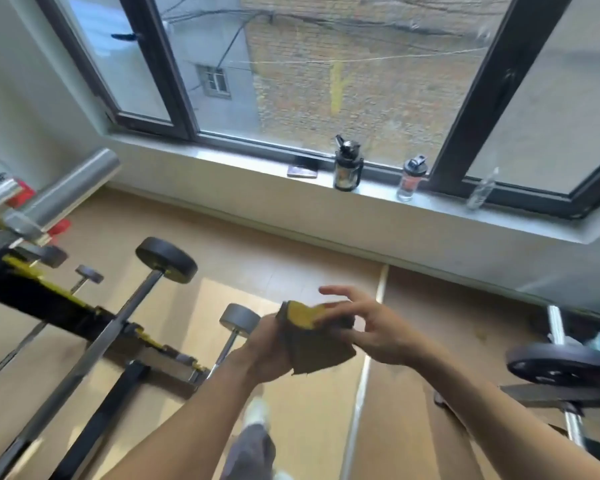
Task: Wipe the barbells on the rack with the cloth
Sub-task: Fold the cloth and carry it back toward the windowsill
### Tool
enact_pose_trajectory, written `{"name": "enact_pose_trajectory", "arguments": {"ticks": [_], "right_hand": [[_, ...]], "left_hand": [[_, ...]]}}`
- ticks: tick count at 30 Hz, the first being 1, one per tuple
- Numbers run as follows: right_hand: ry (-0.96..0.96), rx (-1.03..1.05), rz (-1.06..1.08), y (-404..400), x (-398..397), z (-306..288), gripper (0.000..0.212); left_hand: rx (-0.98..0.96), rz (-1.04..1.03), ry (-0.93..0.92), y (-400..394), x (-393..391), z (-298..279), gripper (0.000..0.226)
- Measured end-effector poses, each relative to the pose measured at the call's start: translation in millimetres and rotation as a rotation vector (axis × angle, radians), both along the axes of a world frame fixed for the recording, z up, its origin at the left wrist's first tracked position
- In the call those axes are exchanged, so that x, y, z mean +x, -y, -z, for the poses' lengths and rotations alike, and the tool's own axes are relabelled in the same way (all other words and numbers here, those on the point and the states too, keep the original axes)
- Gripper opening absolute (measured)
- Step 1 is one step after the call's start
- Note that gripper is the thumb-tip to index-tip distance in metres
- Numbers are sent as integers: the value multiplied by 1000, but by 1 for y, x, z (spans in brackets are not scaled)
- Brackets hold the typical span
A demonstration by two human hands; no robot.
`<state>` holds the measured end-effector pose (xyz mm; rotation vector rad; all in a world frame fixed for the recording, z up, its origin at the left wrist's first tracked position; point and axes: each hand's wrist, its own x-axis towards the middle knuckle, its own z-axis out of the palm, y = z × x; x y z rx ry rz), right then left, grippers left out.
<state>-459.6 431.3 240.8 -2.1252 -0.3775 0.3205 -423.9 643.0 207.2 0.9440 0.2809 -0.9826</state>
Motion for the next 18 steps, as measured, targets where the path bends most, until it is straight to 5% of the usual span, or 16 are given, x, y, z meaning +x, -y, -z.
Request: {"name": "enact_pose_trajectory", "arguments": {"ticks": [5,8,10,14,18], "right_hand": [[-51,-86,137,37,6,21,41],[-135,-13,270,58,21,28,28],[-143,87,468,72,41,35,19],[-329,383,836,109,101,45,66],[-577,743,742,144,159,45,39]], "left_hand": [[-209,-33,-189,31,47,6,70],[-236,96,-162,62,78,15,83],[-110,160,-68,88,105,23,72],[64,260,131,142,168,37,35],[49,373,212,186,238,44,28]]}}
